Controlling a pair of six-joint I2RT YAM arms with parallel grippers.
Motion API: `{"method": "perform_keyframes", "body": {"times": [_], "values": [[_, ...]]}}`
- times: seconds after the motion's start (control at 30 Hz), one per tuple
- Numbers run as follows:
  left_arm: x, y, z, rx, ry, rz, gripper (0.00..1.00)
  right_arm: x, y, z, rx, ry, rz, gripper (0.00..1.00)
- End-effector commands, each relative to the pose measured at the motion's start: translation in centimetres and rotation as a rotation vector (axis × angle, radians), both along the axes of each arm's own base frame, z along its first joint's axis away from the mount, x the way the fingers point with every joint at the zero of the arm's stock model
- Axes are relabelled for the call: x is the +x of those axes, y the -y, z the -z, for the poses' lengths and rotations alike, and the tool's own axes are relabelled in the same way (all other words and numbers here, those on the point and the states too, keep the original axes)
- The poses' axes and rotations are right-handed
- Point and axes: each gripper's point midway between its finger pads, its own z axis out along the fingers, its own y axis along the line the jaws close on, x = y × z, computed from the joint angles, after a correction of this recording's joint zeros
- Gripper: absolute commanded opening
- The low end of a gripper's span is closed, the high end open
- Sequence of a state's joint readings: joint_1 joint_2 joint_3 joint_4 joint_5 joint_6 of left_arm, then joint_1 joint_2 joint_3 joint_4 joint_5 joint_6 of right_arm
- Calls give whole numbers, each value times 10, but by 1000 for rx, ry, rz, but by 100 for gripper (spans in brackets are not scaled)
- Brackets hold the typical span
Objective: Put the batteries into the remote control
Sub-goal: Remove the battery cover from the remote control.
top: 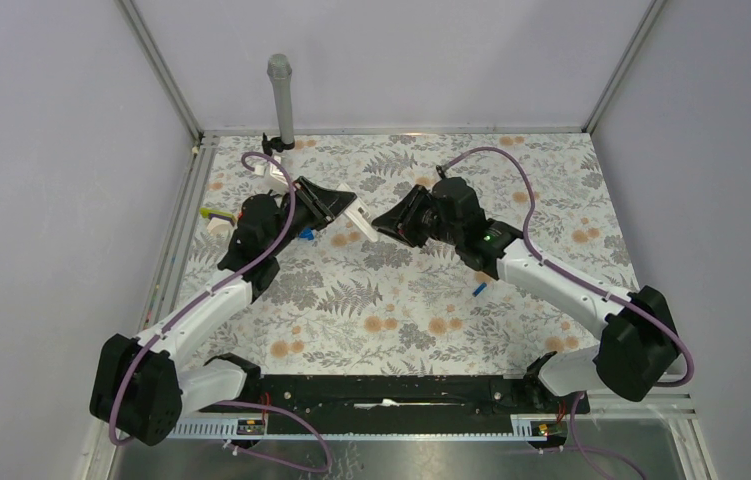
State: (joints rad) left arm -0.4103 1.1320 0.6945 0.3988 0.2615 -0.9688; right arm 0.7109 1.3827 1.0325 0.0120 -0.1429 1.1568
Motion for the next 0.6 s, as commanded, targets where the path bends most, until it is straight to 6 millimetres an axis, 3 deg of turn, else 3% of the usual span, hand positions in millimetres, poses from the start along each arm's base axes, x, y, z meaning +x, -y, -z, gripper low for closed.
{"method": "perform_keyframes", "body": {"times": [0.0,0.23,0.57], "values": [[-7,8,-59,-96,150,58,0,2,-7,-4,18,0,-5,34],[-34,20,-88,-195,171,204,0,-1,-13,-9,140,24,-30,35],[-46,27,-89,-334,70,290,0,-7,-17,-36,305,183,-83,34]]}}
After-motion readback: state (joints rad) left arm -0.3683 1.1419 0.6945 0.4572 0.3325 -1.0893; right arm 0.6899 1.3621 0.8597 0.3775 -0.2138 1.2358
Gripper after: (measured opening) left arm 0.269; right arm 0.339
